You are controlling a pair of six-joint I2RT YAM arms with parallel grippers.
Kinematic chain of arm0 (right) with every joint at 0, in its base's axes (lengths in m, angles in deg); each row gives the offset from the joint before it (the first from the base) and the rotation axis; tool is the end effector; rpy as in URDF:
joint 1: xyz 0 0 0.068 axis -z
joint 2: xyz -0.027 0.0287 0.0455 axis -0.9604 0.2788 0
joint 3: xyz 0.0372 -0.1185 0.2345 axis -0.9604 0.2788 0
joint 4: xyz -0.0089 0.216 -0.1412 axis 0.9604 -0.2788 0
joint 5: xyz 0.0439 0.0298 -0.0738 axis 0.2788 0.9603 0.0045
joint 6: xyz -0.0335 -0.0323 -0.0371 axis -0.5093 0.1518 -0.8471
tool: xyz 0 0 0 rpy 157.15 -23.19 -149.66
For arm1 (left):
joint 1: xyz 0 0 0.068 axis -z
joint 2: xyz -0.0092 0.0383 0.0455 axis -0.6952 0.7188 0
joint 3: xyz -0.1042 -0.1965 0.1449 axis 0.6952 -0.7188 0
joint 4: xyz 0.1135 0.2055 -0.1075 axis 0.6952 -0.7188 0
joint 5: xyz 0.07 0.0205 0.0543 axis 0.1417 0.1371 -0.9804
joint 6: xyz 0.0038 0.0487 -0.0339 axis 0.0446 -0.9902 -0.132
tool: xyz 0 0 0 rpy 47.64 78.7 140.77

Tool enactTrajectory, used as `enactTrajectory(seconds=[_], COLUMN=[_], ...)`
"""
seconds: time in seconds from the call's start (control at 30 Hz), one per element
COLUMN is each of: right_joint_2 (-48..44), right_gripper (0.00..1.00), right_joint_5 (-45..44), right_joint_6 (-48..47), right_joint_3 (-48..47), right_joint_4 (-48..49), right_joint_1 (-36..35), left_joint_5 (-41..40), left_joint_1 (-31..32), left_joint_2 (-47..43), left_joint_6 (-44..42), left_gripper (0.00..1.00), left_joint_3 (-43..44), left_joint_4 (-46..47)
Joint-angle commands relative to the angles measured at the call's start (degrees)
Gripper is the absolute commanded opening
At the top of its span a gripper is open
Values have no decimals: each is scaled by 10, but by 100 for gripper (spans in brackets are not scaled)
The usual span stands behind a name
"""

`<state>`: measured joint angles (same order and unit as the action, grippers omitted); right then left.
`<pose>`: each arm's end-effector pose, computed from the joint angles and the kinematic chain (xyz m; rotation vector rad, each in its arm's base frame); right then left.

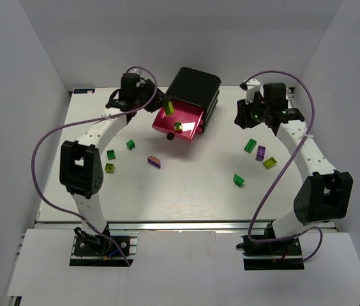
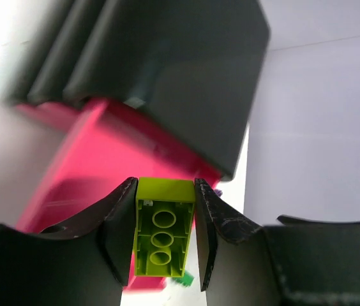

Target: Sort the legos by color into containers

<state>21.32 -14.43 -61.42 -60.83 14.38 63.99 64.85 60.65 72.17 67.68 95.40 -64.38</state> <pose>0.3431 0.0729 0.3234 -0.6012 2.0944 0.3056 0.4202 -0.1385 0.2915 -0.4707 2.1826 -0.9904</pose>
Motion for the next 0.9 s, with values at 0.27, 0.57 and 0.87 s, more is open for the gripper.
enactTrajectory(seconds=[0.27,0.57,0.87], right_joint_2=[-37,-34,-48], right_gripper=[39,41,59], right_joint_5=[-13,-7,21], right_joint_6=[-1,-5,-32], right_joint_3=[28,28,42], right_joint_4=[21,16,-14], right_joint_1=[31,36,45], left_joint_5=[-80,-134,-127], left_joint_1=[57,70,75], left_joint_2=[50,42,57], left_joint_6=[68,157,160], left_gripper=[8,59,77], left_joint_3=[101,57,104], left_joint_4=[-73,-65,-62])
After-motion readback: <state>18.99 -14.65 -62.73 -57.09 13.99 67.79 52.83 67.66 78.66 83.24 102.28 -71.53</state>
